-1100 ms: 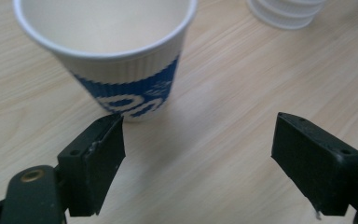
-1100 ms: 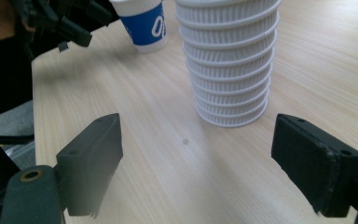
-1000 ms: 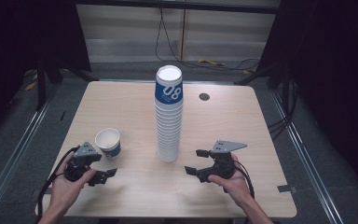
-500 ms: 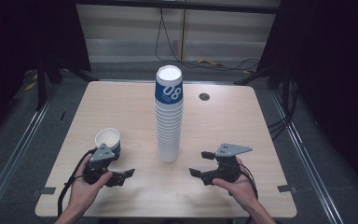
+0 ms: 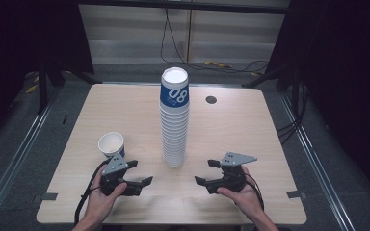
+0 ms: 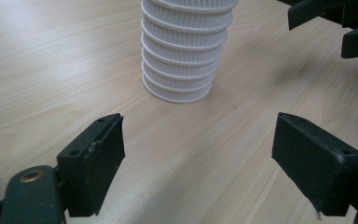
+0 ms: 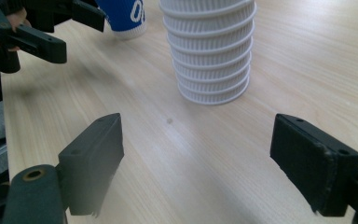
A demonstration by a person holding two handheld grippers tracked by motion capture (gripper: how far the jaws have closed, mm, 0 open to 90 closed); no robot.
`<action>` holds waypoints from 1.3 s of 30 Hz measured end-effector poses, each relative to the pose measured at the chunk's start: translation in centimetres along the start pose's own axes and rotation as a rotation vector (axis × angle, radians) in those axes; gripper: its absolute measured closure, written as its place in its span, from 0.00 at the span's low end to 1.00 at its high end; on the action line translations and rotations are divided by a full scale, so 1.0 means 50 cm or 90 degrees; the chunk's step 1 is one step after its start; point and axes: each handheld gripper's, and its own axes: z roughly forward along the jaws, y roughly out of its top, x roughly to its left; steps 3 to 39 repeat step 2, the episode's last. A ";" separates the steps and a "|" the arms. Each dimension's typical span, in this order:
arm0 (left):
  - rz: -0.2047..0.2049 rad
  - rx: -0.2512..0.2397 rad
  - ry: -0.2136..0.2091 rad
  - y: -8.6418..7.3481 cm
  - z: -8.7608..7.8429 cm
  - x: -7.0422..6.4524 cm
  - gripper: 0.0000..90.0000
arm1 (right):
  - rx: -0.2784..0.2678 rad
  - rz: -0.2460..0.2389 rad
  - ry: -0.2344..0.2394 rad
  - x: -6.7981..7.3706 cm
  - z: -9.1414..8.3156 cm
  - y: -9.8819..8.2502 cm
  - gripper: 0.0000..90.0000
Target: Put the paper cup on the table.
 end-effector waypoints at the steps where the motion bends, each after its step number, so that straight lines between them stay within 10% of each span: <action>1: 0.000 0.001 -0.002 -0.003 0.001 -0.001 0.19 | 0.000 0.000 -0.002 0.000 0.000 0.000 0.19; 39: 0.000 0.001 -0.002 -0.003 0.001 -0.001 0.18 | 0.000 0.000 -0.002 0.000 0.000 0.000 0.19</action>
